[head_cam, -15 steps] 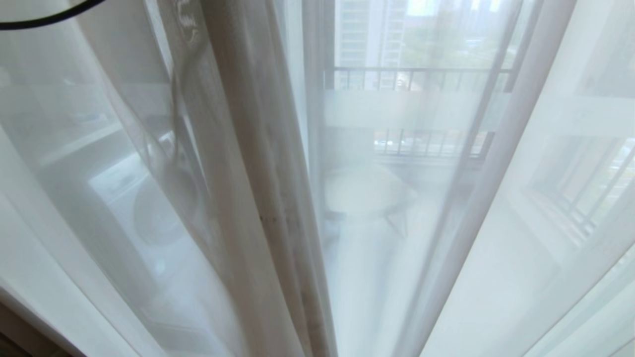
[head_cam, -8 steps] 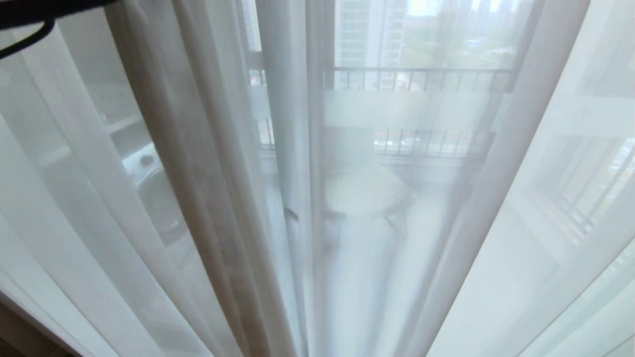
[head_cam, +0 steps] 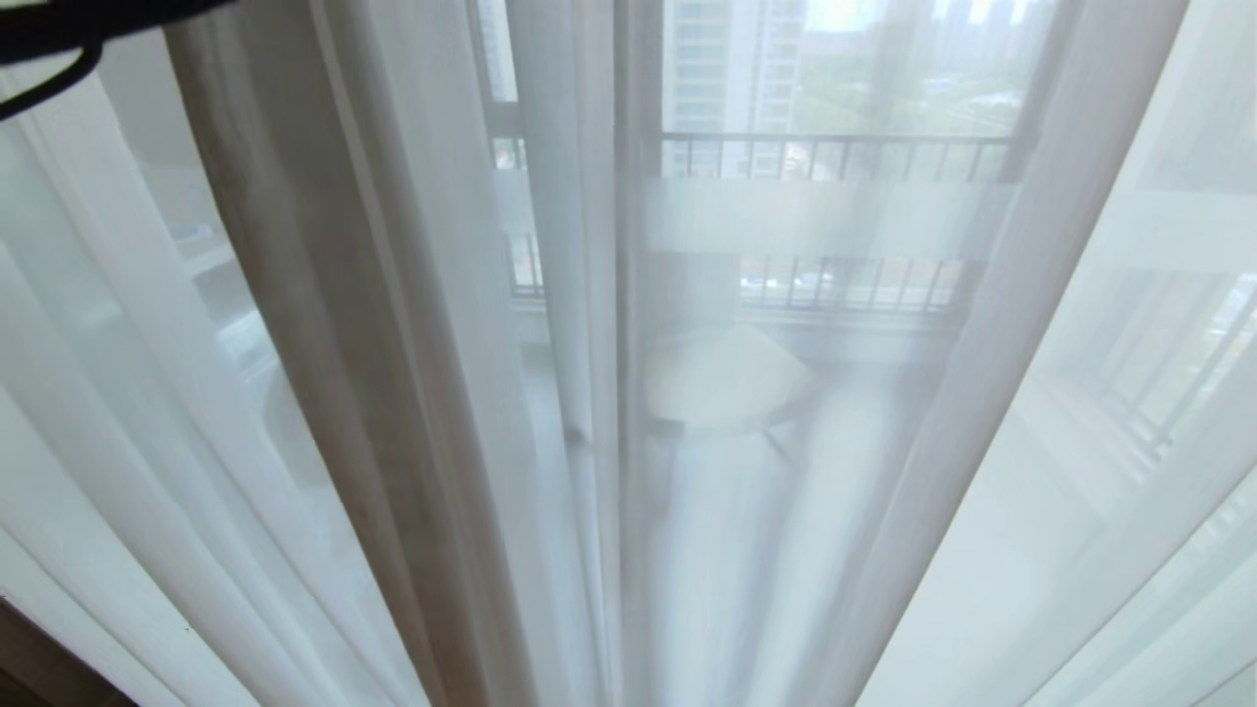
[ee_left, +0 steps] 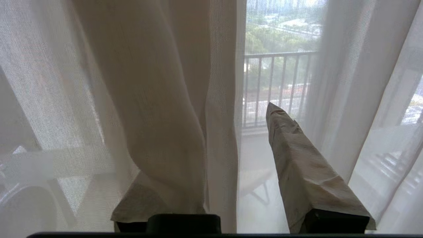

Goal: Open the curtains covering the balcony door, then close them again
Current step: Close the outer curtains on both sides

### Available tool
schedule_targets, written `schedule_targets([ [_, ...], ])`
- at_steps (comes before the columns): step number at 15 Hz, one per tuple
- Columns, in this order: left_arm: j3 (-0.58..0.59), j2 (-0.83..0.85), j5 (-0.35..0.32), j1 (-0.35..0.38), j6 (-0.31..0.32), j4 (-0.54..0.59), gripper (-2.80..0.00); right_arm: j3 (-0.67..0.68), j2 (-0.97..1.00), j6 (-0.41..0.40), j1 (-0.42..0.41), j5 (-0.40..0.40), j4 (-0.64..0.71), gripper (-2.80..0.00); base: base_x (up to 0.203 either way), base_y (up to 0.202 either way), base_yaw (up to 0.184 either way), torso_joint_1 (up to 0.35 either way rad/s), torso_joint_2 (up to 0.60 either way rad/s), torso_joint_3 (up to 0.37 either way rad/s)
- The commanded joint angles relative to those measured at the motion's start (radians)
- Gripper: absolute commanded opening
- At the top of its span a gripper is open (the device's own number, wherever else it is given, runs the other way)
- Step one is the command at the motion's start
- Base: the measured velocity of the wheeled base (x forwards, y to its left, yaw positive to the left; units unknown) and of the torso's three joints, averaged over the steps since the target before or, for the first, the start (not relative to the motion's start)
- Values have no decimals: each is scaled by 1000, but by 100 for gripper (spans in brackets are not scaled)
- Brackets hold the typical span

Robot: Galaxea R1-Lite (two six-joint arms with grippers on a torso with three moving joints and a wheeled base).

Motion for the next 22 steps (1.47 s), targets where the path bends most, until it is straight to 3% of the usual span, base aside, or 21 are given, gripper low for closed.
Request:
schedule_targets([
  [1,0,-8,3,-6,1,-1,0,0,0,-1,1,1,0,-280,0,0,0,0,0,0],
  [5,23,-61,39,-88,4,3,0,0,0,-1,1,1,0,-280,0,0,0,0,0,0],
  [8,97,-151,169,-193,25,6,0,0,0,-1,1,1,0,-280,0,0,0,0,0,0],
  [12,214,-296,320,-319,116,5,0,0,0,-1,1,1,0,-280,0,0,0,0,0,0],
  [22,265,-379,337,-328,160,8,0,0,0,-1,1,1,0,-280,0,0,0,0,0,0],
])
